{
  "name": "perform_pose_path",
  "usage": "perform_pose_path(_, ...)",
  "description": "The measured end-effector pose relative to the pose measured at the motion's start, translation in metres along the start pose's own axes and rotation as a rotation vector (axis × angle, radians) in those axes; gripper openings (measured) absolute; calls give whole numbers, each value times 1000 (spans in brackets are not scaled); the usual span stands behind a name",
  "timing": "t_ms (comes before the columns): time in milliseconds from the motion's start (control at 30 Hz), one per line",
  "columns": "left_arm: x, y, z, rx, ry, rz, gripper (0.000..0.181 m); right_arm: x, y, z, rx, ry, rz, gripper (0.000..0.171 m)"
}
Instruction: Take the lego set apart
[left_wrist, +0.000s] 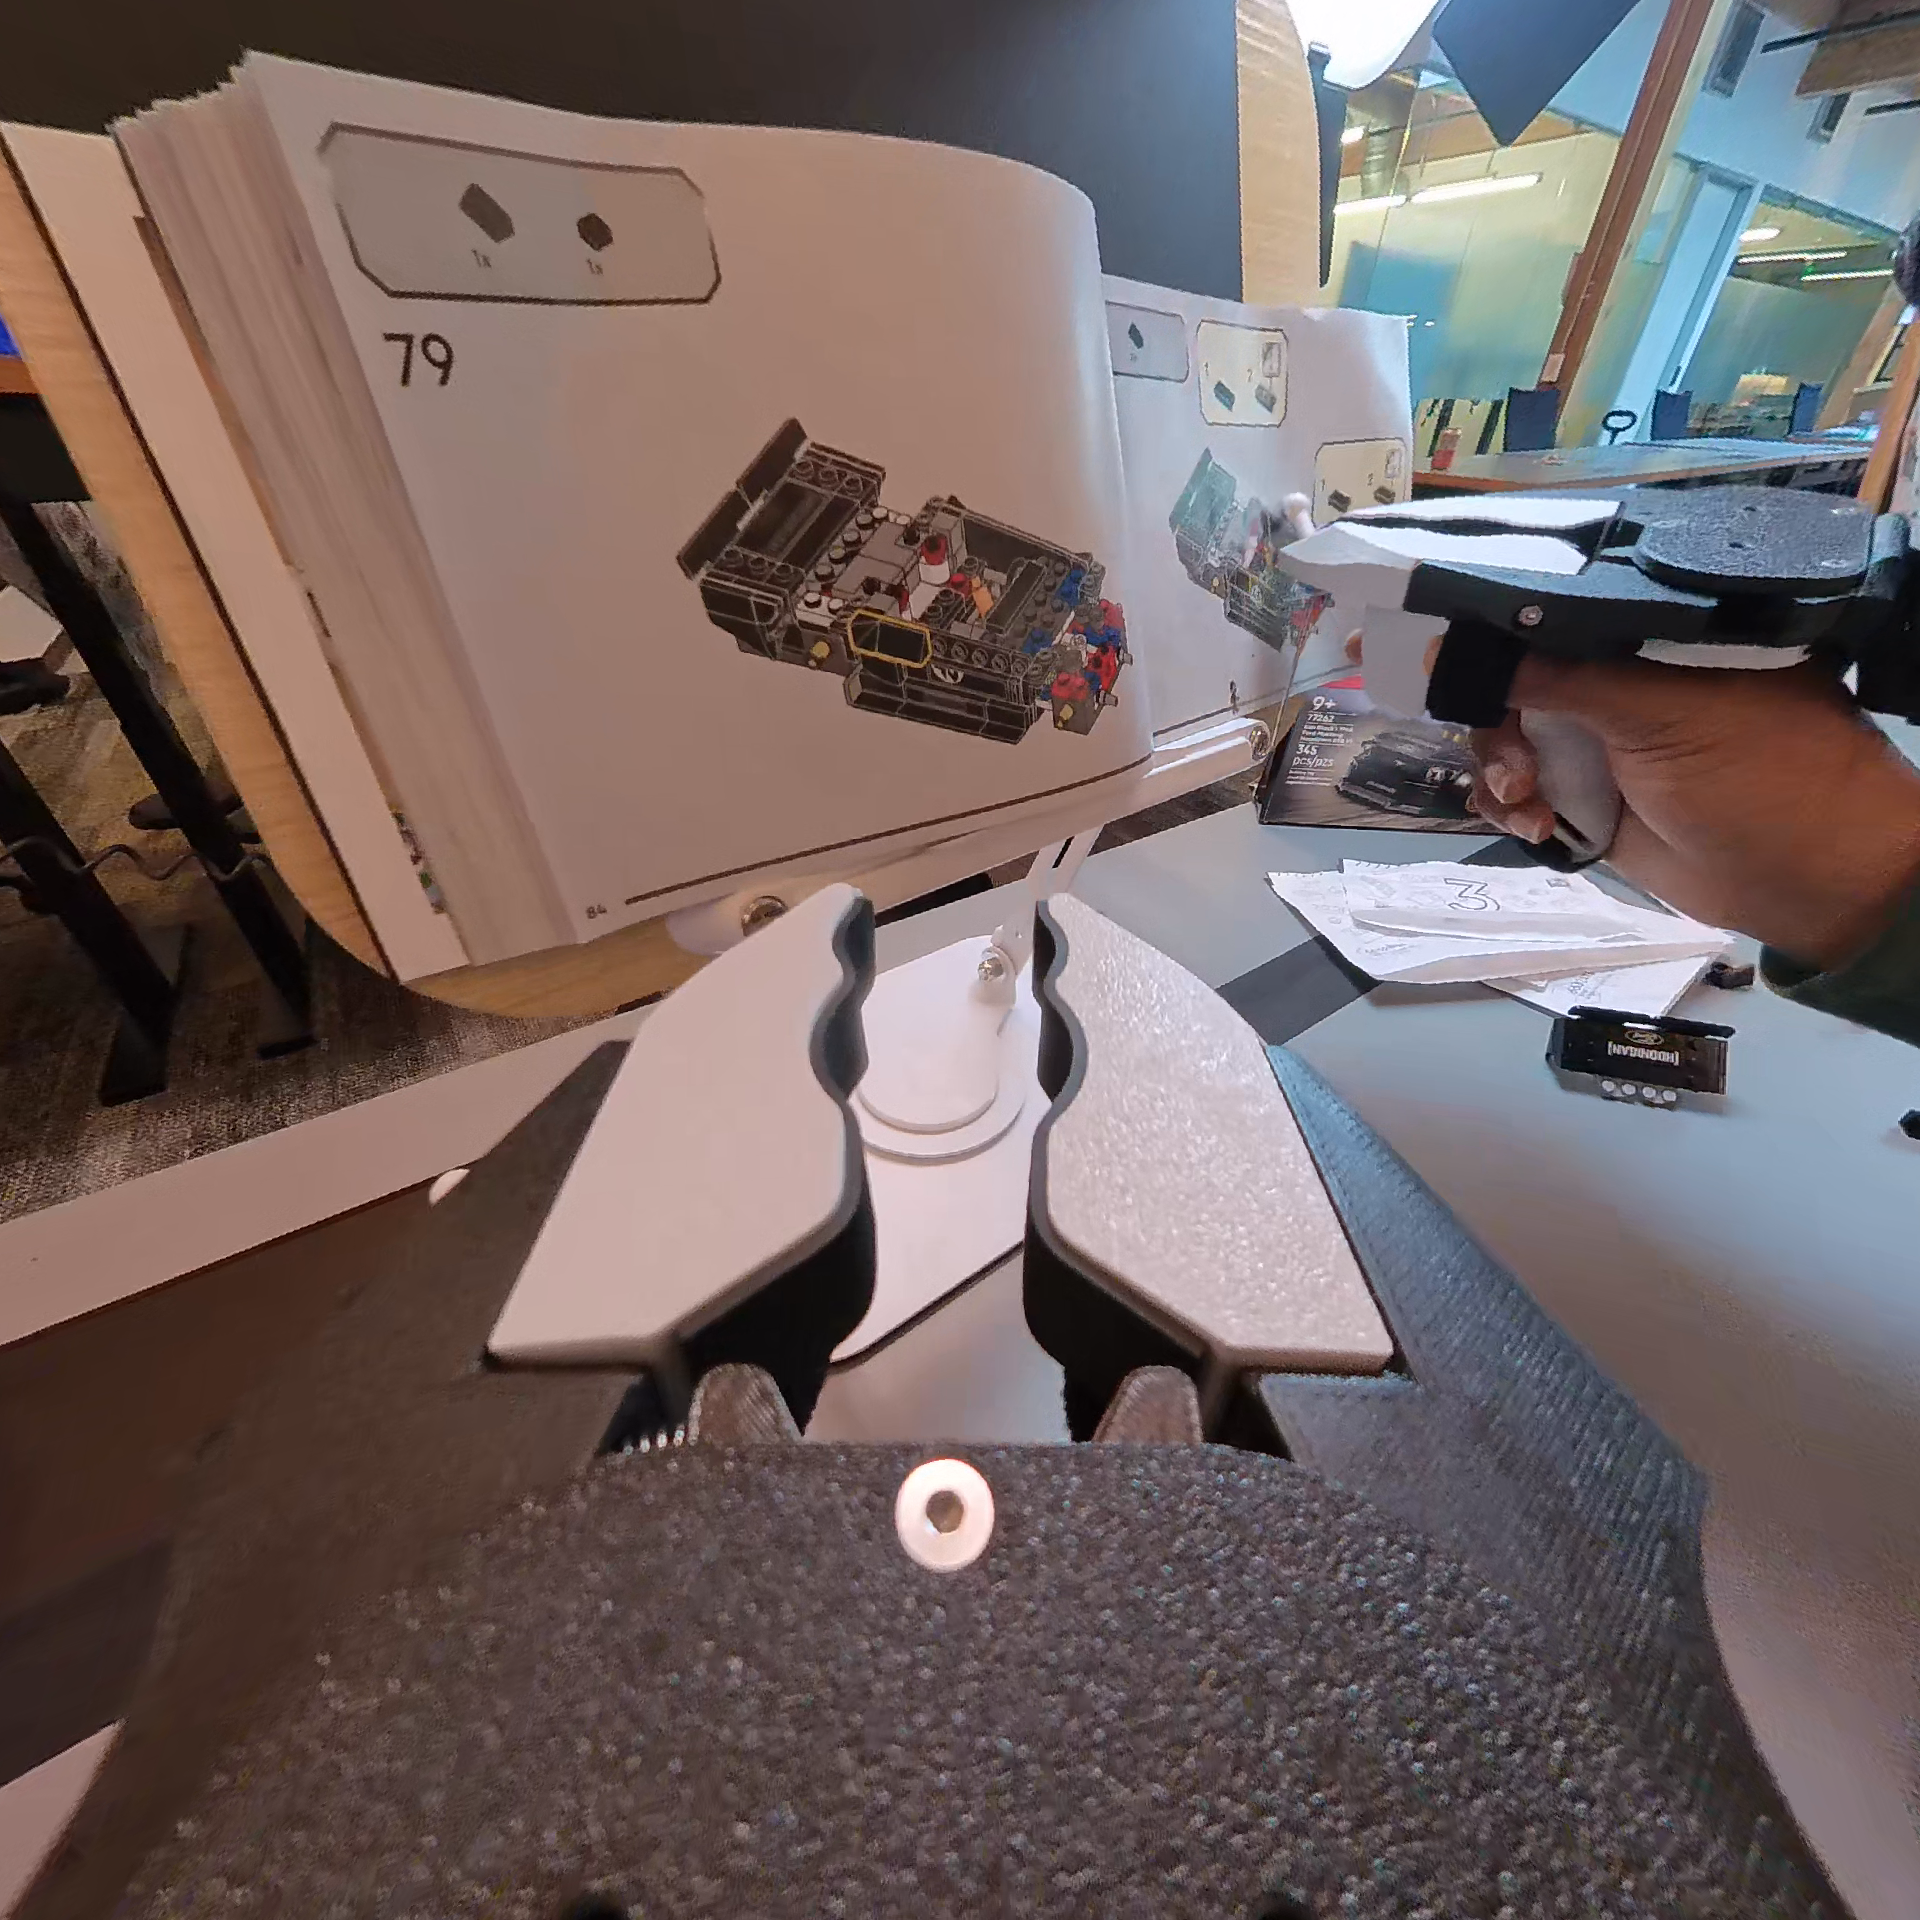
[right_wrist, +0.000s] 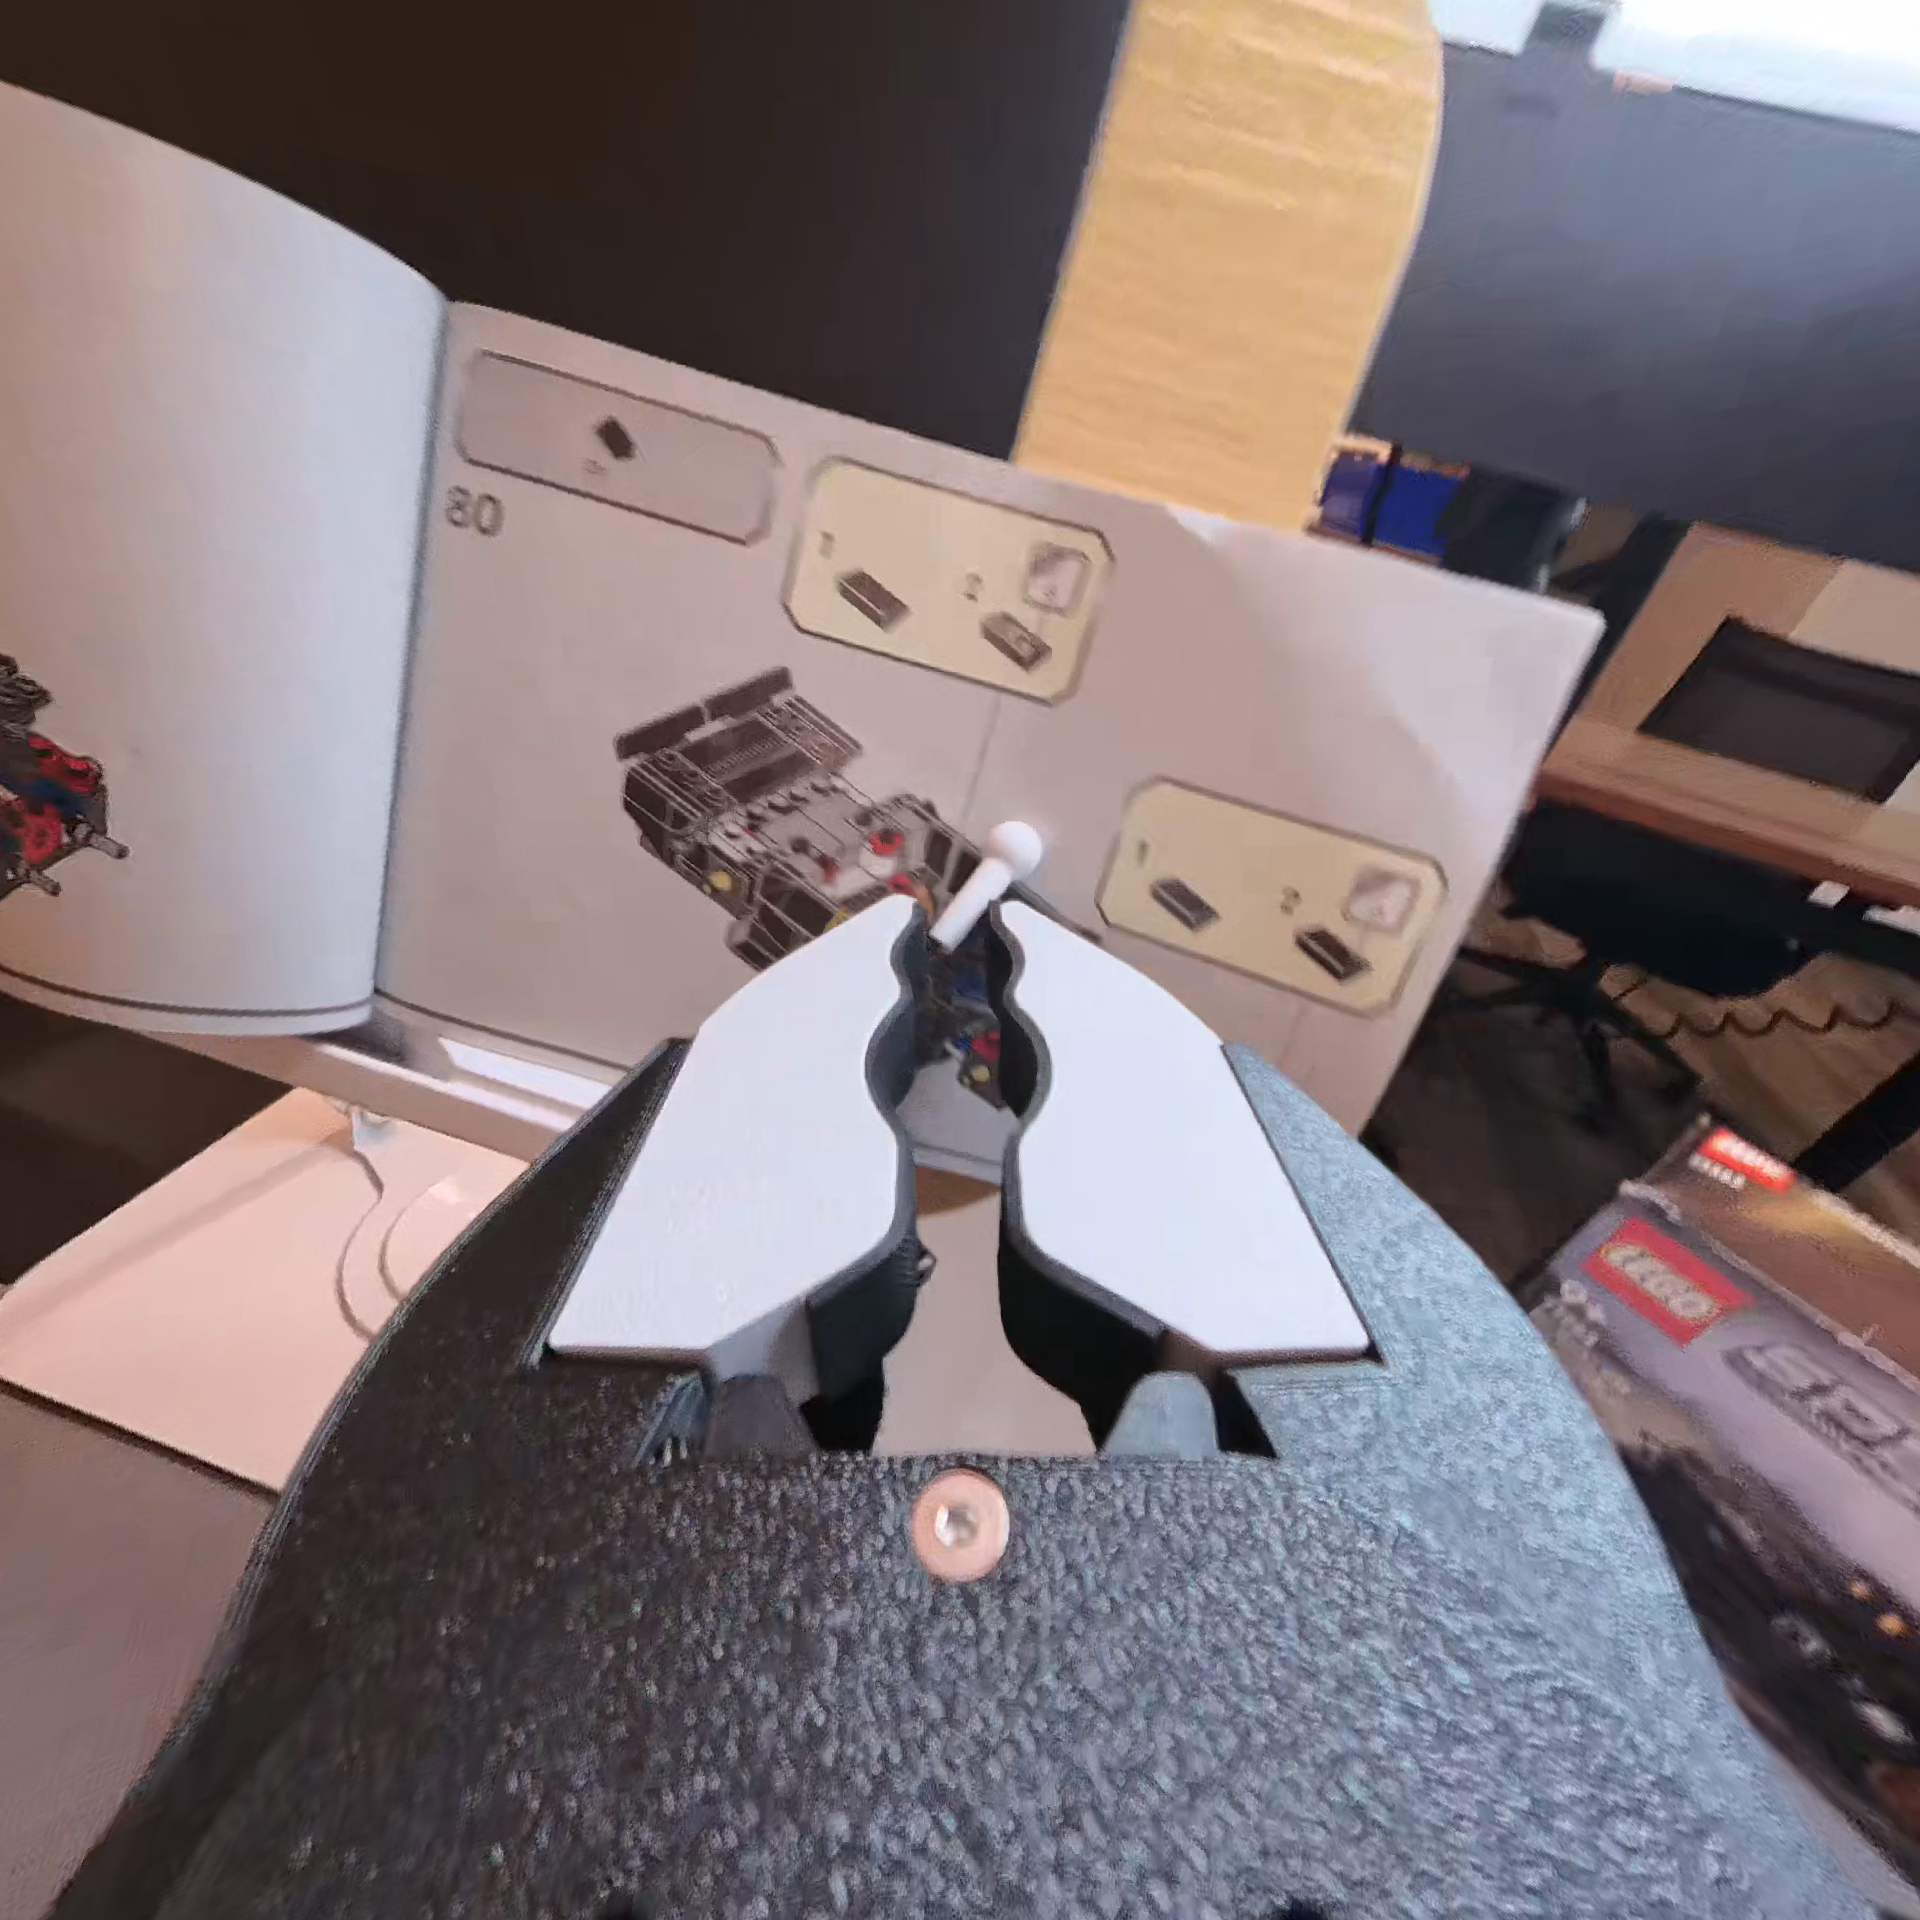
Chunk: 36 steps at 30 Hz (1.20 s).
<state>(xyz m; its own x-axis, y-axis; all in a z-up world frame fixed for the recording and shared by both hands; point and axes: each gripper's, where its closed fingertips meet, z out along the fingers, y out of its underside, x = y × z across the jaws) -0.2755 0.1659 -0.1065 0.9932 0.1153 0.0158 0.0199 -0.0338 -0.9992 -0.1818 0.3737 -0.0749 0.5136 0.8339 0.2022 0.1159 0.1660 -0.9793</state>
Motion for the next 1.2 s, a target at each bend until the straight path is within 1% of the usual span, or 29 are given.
perform_pose_path(200, 5, 5, 3, -15, 6, 14, 29, 12, 32, -15, -40, -23, 195, 17)
perform_pose_path(367, 8, 10, 5, -30, 10, 21, 29, 4, 52, -24, -98, -124, 375, 28)
perform_pose_path(433, 9, 11, 6, -34, 11, 24, 29, 2, 56, -31, -127, -160, 411, 32)
perform_pose_path(500, 9, 12, 6, -36, 11, 26, 29, 1, 59, -40, -155, -167, 367, 32)
perform_pose_path(567, 9, 12, 7, -37, 10, 25, 29, 4, 55, -50, -151, -124, 279, 39)
perform_pose_path(633, 9, 13, 7, -38, 9, 25, 29, 1, 37, -59, -102, -76, 103, 42)
perform_pose_path(733, 9, 14, 8, -38, 5, 26, 29, -35, 3, -61, -31, -100, -136, 42)
perform_pose_path(833, 11, 13, 8, -38, 7, 32, 28, -84, -23, -50, 4, -156, -246, 49)
perform_pose_path(900, 12, 10, 6, -31, 6, 36, 28, -112, -35, -36, 22, -162, -286, 59)
perform_pose_path(1000, 10, 4, 3, -14, 0, 34, 28, -137, -49, -11, 45, -119, -320, 74)
perform_pose_path(1067, 10, 2, 2, -7, 1, 26, 28, -145, -52, 5, 35, -75, -339, 83)
perform_pose_path(1133, 9, 2, 2, -6, 1, 22, 28, -145, -51, 17, 20, -16, -369, 82)
perform_pose_path(1167, 9, 2, 2, -6, 1, 22, 28, -143, -52, 20, 26, 13, -383, 77)
perform_pose_path(1200, 9, 2, 2, -5, 1, 22, 28, -139, -54, 20, 39, 37, -390, 67)
